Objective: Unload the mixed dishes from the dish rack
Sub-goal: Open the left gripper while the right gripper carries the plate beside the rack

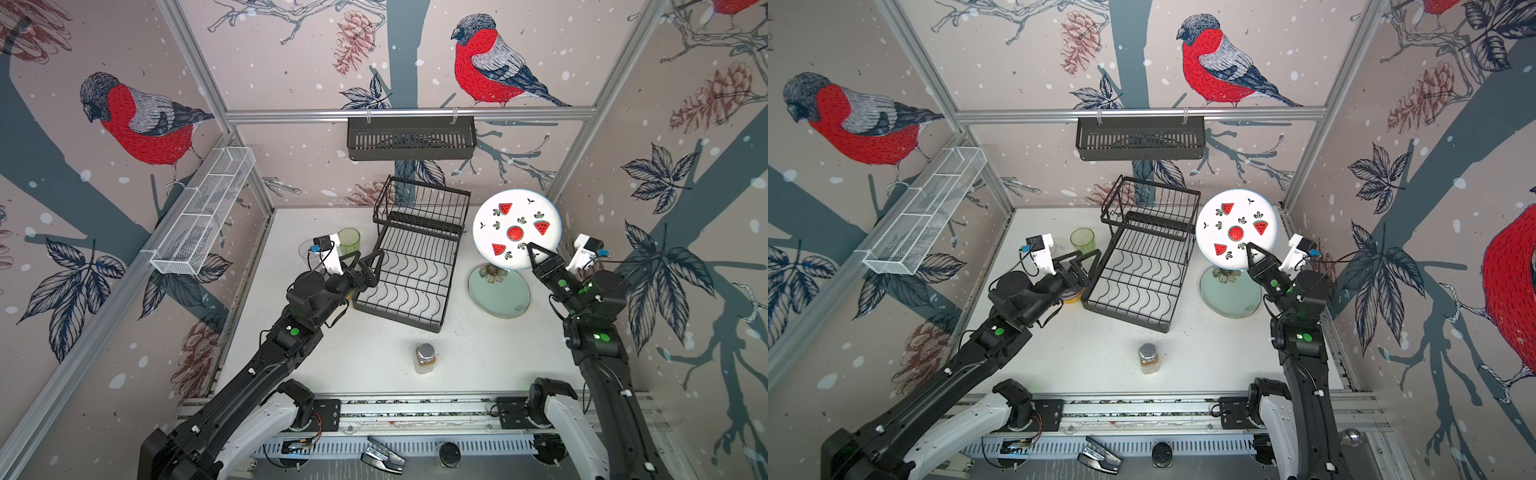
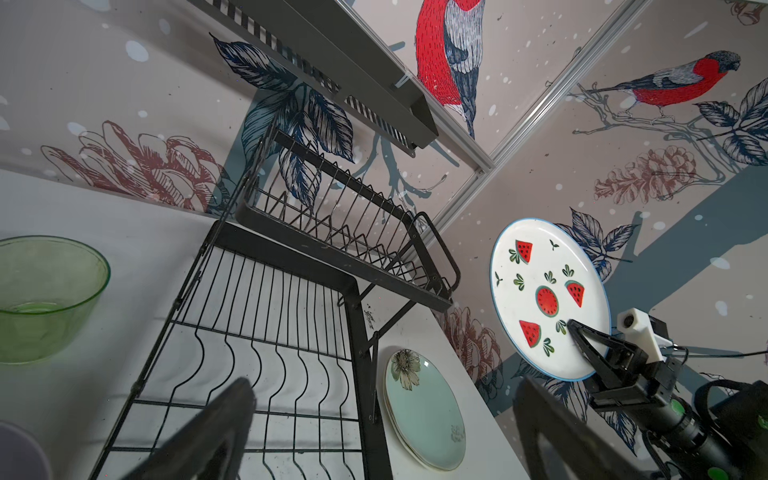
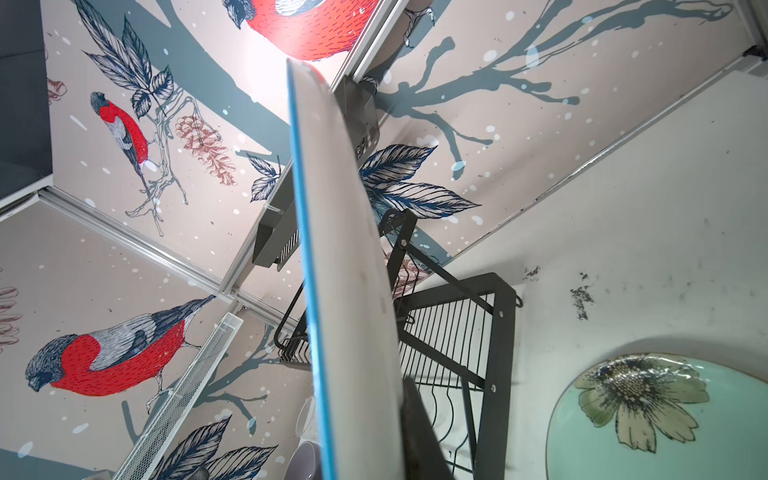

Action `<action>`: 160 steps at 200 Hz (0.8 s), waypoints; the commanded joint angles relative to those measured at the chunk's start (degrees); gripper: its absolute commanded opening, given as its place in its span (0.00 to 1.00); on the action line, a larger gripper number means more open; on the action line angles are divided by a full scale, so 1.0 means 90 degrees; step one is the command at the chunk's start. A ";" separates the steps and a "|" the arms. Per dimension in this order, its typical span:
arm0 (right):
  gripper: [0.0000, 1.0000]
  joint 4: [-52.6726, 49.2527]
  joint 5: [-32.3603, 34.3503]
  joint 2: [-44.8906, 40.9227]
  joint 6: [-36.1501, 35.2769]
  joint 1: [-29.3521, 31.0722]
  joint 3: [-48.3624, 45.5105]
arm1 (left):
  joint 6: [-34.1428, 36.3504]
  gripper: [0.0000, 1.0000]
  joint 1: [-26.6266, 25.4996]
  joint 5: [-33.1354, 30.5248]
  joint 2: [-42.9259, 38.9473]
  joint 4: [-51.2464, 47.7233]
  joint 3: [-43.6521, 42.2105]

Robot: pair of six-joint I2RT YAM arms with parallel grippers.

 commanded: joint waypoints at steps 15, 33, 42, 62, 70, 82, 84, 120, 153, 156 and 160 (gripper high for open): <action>0.00 0.0473 -0.0487 -0.0179 0.0118 -0.0531 -0.0048 | 0.0217 0.97 0.0003 -0.0204 -0.0019 0.0002 -0.0061; 0.00 0.0503 -0.0646 -0.0233 0.0165 -0.0863 -0.0087 | 0.0240 0.97 -0.0004 -0.0204 0.0004 0.0043 -0.0081; 0.00 0.0534 -0.0732 -0.0239 0.0223 -0.1011 -0.0121 | 0.0250 0.97 0.0002 -0.0213 0.0024 0.0060 -0.0091; 0.00 0.0703 -0.0915 -0.0171 0.0406 -0.1288 -0.0289 | 0.0246 0.97 0.0003 -0.0233 0.0082 0.0091 -0.0120; 0.00 0.0762 -0.0947 -0.0157 0.0454 -0.1365 -0.0361 | 0.0243 0.97 0.0003 -0.0233 0.0102 0.0093 -0.0122; 0.00 0.0800 -0.0929 -0.0135 0.0487 -0.1474 -0.0502 | 0.0249 0.97 -0.0003 -0.0238 0.0139 0.0094 -0.0141; 0.00 0.0799 -0.0914 -0.0128 0.0491 -0.1503 -0.0537 | 0.0243 0.97 -0.0002 -0.0242 0.0141 0.0088 -0.0141; 0.00 0.0879 -0.0891 -0.0105 0.0559 -0.1765 -0.0832 | 0.0286 0.97 0.0001 -0.0357 0.0159 0.0004 -0.0169; 0.00 0.0942 -0.0886 0.0064 0.0660 -0.1845 -0.0961 | 0.0292 0.97 0.0000 -0.0421 0.0182 -0.0001 -0.0218; 0.00 0.0942 -0.0885 0.0084 0.0666 -0.1845 -0.0971 | 0.0298 0.97 0.0000 -0.0427 0.0181 0.0003 -0.0227; 0.00 0.0921 -0.0871 0.0107 0.0669 -0.1839 -0.0985 | 0.0299 0.97 -0.0004 -0.0431 0.0191 0.0008 -0.0227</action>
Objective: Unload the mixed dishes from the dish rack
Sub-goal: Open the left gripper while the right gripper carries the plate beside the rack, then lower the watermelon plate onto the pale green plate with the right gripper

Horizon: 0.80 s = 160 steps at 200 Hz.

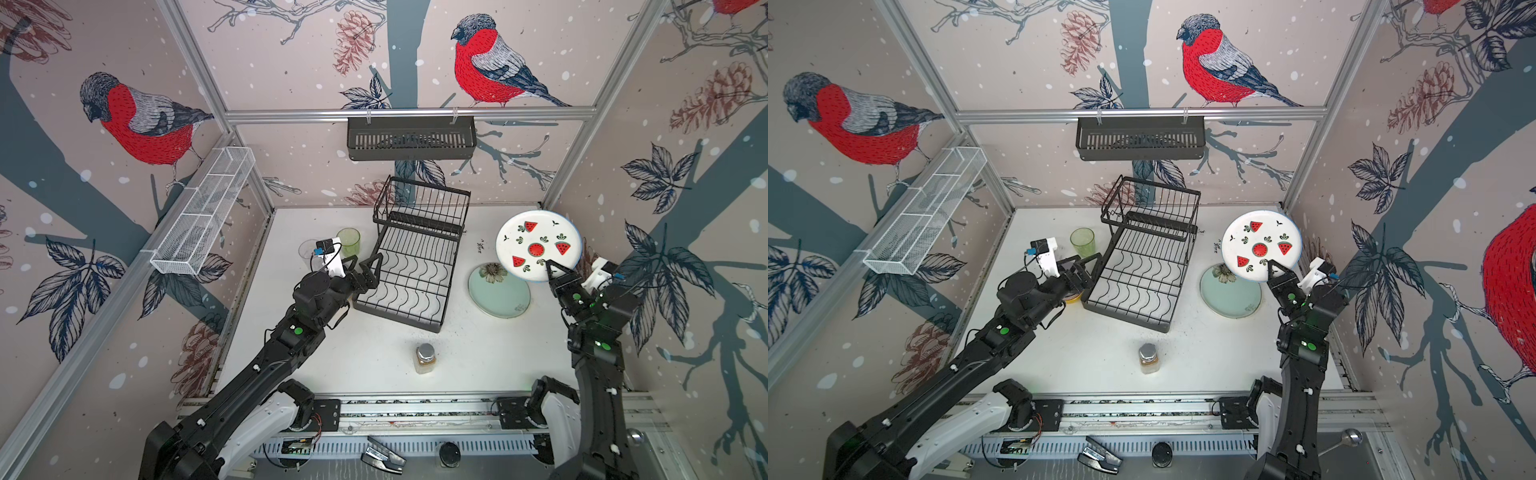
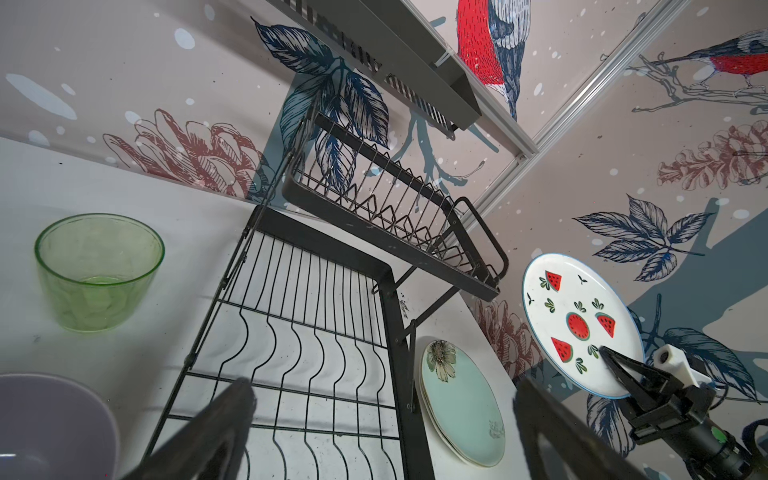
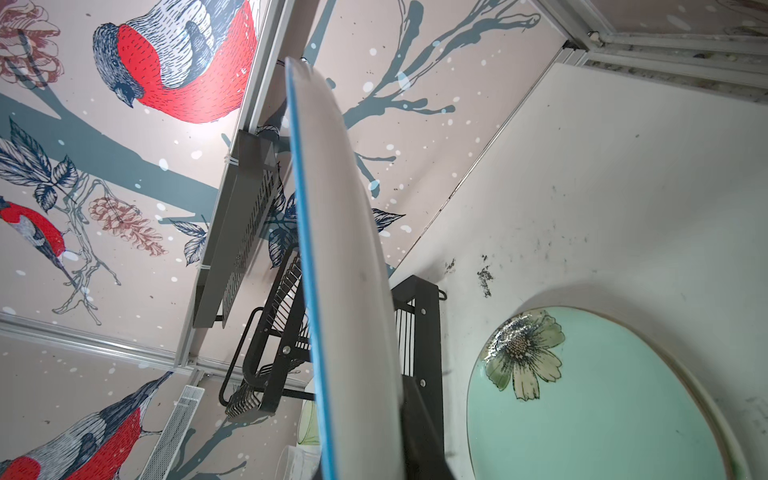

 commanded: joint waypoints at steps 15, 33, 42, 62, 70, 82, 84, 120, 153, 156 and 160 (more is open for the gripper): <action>0.00 0.0752 -0.0058 0.0189 0.0131 -0.0019 -0.0071 | 0.0118 0.97 0.0003 -0.0138 0.0052 0.0120 -0.0011; 0.00 0.0461 -0.0011 0.0326 -0.0124 -0.0008 -0.0006 | 0.0134 0.97 0.0004 -0.0235 0.0069 0.0051 0.0015; 0.00 0.0229 0.0094 0.0394 -0.0284 -0.0004 0.0044 | 0.0138 0.97 0.0003 -0.0284 0.0060 0.0053 -0.0006; 0.00 0.0085 0.0106 0.0546 -0.0400 -0.0009 -0.0008 | 0.0133 0.97 0.0005 -0.0369 0.0026 0.0073 -0.0063; 0.00 0.0121 0.0061 0.0607 -0.0378 0.0001 -0.0081 | 0.0133 0.97 0.0001 -0.0418 0.0011 0.0073 -0.0079; 0.00 0.0161 0.0039 0.0677 -0.0362 0.0043 -0.0180 | 0.0130 0.97 0.0000 -0.0481 -0.0020 0.0081 -0.0118; 0.00 0.0163 0.0051 0.0684 -0.0362 0.0055 -0.0199 | 0.0130 0.97 -0.0001 -0.0486 -0.0020 0.0083 -0.0123; 0.00 0.0163 0.0296 0.0870 -0.0444 0.0376 -0.0474 | 0.0116 0.97 0.0006 -0.0570 -0.0062 0.0146 -0.0204; 0.00 0.0173 0.0504 0.1283 -0.0544 0.0656 -0.0683 | 0.0094 0.97 0.0000 -0.0557 0.0013 0.0164 -0.0217; 0.00 0.0180 0.0498 0.1332 -0.0549 0.0672 -0.0702 | 0.0095 0.97 0.0012 -0.0556 0.0023 0.0162 -0.0201; 0.00 0.0190 0.0497 0.1399 -0.0544 0.0703 -0.0720 | 0.0099 0.97 0.0004 -0.0551 0.0032 0.0155 -0.0205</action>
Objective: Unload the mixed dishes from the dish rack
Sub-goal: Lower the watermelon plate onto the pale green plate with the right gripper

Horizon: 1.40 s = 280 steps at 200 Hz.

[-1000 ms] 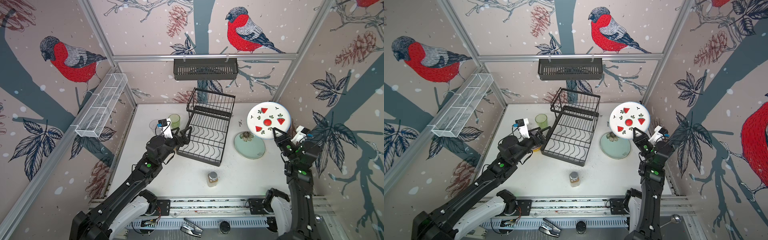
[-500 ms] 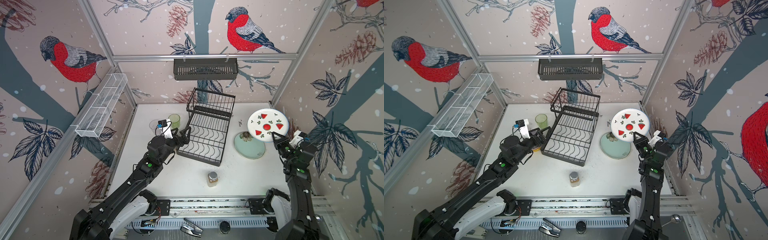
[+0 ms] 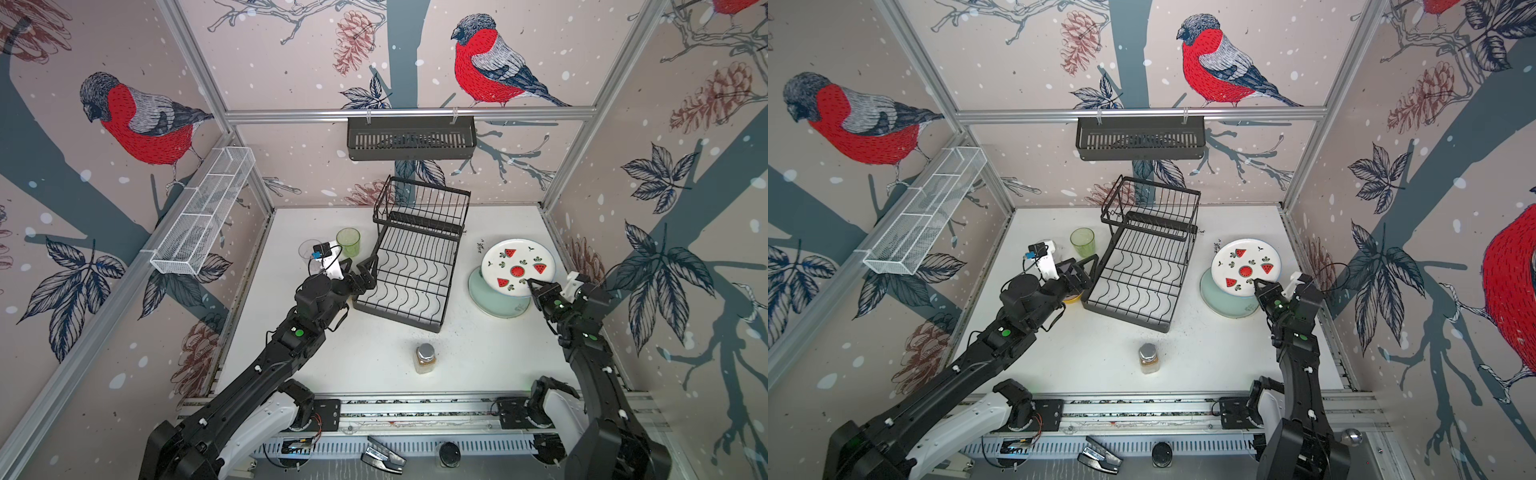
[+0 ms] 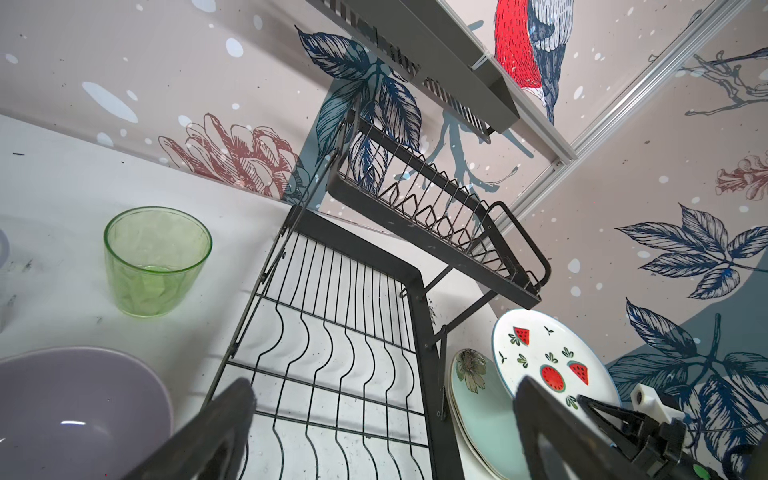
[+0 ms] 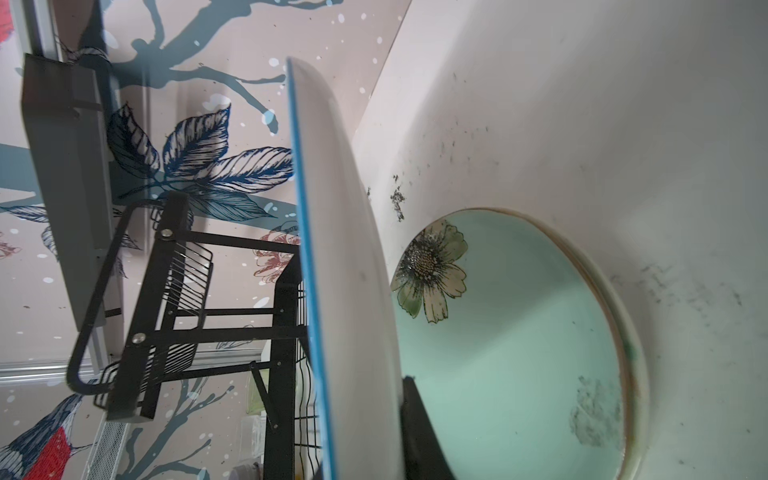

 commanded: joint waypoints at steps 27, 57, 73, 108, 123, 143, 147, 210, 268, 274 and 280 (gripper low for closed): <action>0.00 0.0569 0.0230 0.0609 -0.0254 0.0297 -0.0129 | 0.0042 0.97 0.0004 -0.0037 0.0095 0.0156 0.0012; 0.00 0.0548 0.0485 0.0878 -0.0402 0.0394 -0.0115 | 0.0051 0.97 0.0015 -0.0108 0.0091 0.0118 0.0027; 0.00 0.0593 0.0484 0.0988 -0.0399 0.0397 -0.0145 | 0.0056 0.97 0.0010 -0.0131 0.0077 0.0088 0.0025; 0.02 0.0537 0.0505 0.1143 -0.0485 0.0426 -0.0121 | 0.0041 0.97 0.0011 -0.0148 0.0077 0.0075 0.0018; 0.11 0.0500 0.0511 0.1223 -0.0528 0.0419 -0.0099 | 0.0037 0.97 0.0008 -0.0134 0.0086 0.0076 0.0027; 0.18 0.0433 0.0527 0.1343 -0.0576 0.0418 -0.0077 | 0.0026 0.97 -0.0001 -0.0147 0.0096 0.0084 0.0036; 0.19 0.0427 0.0524 0.1369 -0.0578 0.0421 -0.0077 | 0.0027 0.97 0.0013 -0.0143 0.0091 0.0074 0.0049; 0.59 0.0303 0.0448 0.1545 -0.0776 0.0441 0.0047 | -0.0017 0.97 0.0015 -0.0245 0.0038 0.0092 0.0019; 0.80 -0.0146 0.0637 0.1547 -0.1010 0.0485 0.0228 | -0.0095 0.97 0.0012 -0.0420 -0.0200 0.0232 -0.0152; 0.81 -0.0289 0.0722 0.1572 -0.1066 0.0486 0.0284 | -0.0101 0.97 0.0010 -0.0440 -0.0223 0.0238 -0.0159; 0.83 -0.0412 0.0790 0.1606 -0.1120 0.0487 0.0343 | -0.0106 0.97 0.0012 -0.0437 -0.0232 0.0249 -0.0168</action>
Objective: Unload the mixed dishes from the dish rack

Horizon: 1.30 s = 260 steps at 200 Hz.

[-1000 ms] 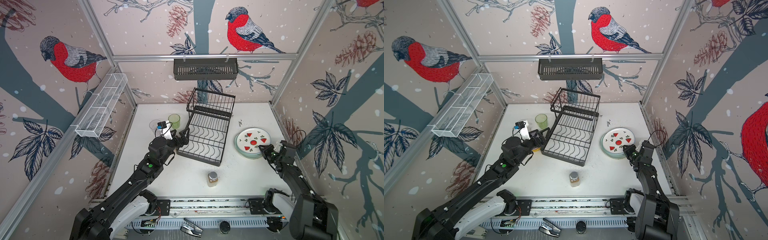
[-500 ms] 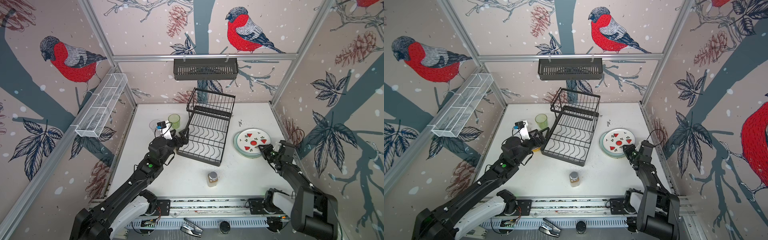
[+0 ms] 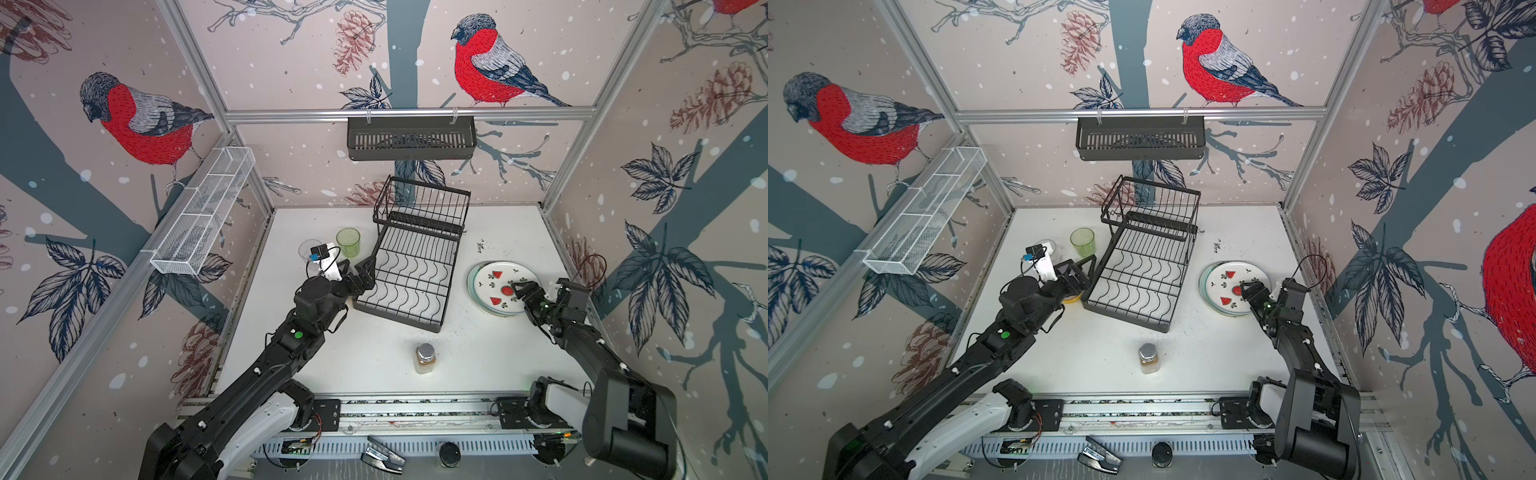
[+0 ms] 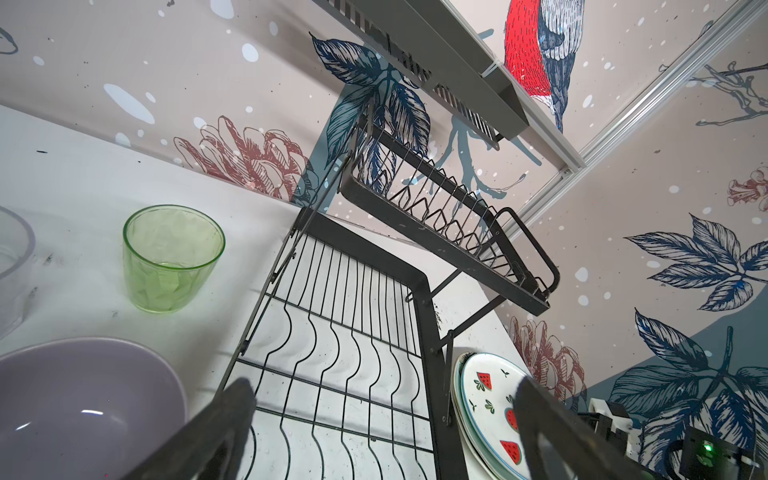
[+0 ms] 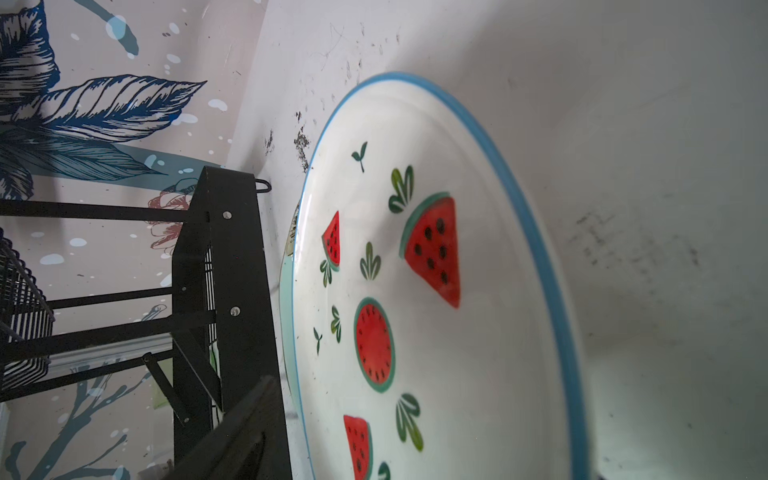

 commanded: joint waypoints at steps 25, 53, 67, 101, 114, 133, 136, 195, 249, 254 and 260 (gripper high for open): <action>0.88 -0.0593 0.0361 0.0215 -0.0442 0.0026 0.0337 | -0.0041 0.97 0.0005 -0.0130 -0.0068 0.0228 -0.0042; 0.92 -0.0871 0.0546 0.0348 -0.0535 0.0069 0.0476 | -0.0037 0.97 0.0010 -0.0114 -0.0045 0.0224 -0.0042; 0.94 -0.1034 0.0700 0.0409 -0.0605 0.0106 0.0580 | -0.0028 0.97 0.0005 -0.0129 -0.0051 0.0216 -0.0043; 1.00 -0.1544 0.1323 0.0421 -0.0859 0.0277 0.0830 | -0.0023 0.97 0.0010 -0.0143 -0.0049 0.0192 -0.0043; 1.00 -0.1787 0.1589 0.0493 -0.0956 0.0356 0.0956 | -0.0022 0.97 0.0012 -0.0151 -0.0054 0.0195 -0.0054; 1.00 -0.2008 0.1938 0.0568 -0.1025 0.0475 0.1087 | -0.0018 0.97 0.0013 -0.0153 -0.0030 0.0224 -0.0054; 1.00 -0.2022 0.1987 0.0579 -0.1023 0.0491 0.1104 | -0.0017 0.97 0.0011 -0.0156 -0.0021 0.0224 -0.0052; 1.00 -0.2405 0.3080 0.0588 -0.1035 0.0856 0.1417 | 0.0082 0.97 0.0012 -0.0239 0.0059 0.0156 -0.0020; 1.00 -0.2459 0.3984 0.0257 -0.1310 0.1257 0.1822 | 0.0593 0.97 0.0046 -0.1253 0.0015 0.0024 -0.0027; 1.00 -0.2391 0.3967 0.0169 -0.1353 0.1306 0.1822 | 0.0655 0.97 0.0076 -0.1384 0.0000 0.0014 -0.0051; 1.00 -0.2282 0.3951 0.0036 -0.1407 0.1386 0.1821 | 0.0757 0.98 0.0128 -0.1539 -0.0019 0.0021 -0.0083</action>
